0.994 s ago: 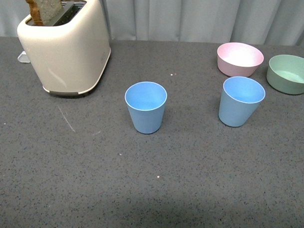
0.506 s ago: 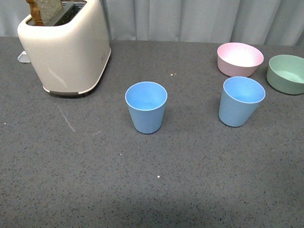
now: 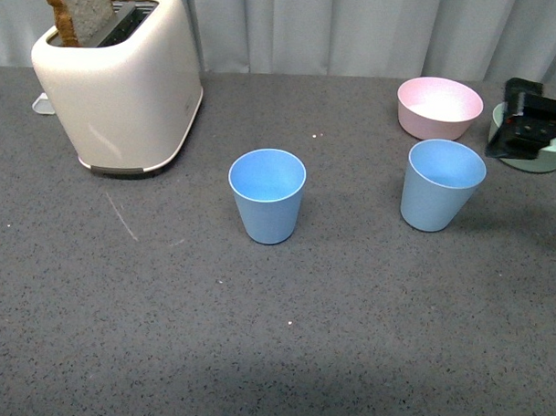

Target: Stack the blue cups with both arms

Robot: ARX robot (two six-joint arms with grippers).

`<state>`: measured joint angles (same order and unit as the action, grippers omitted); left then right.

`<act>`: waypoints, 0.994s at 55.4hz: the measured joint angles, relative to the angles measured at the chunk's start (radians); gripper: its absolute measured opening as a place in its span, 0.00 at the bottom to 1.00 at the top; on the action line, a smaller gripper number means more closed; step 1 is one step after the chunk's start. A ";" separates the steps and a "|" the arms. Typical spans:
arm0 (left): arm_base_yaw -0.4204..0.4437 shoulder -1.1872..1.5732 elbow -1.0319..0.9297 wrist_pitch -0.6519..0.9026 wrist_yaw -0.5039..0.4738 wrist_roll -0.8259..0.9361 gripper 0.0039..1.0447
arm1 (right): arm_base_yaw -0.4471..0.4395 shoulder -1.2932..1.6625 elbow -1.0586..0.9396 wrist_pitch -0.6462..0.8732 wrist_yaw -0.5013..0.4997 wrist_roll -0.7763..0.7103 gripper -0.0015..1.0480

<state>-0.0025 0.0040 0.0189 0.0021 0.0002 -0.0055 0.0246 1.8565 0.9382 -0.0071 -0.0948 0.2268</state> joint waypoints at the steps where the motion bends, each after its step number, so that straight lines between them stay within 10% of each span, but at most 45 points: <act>1: 0.000 0.000 0.000 0.000 0.000 0.000 0.94 | 0.008 0.018 0.019 -0.006 0.000 0.009 0.91; 16: 0.000 0.000 0.000 0.000 0.000 0.000 0.94 | 0.071 0.201 0.222 -0.138 0.074 0.070 0.90; 55: 0.000 0.000 0.000 0.000 0.000 0.000 0.94 | 0.102 0.255 0.273 -0.198 0.039 0.094 0.01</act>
<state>-0.0025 0.0040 0.0189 0.0021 0.0002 -0.0055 0.1268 2.1117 1.2114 -0.2050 -0.0563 0.3206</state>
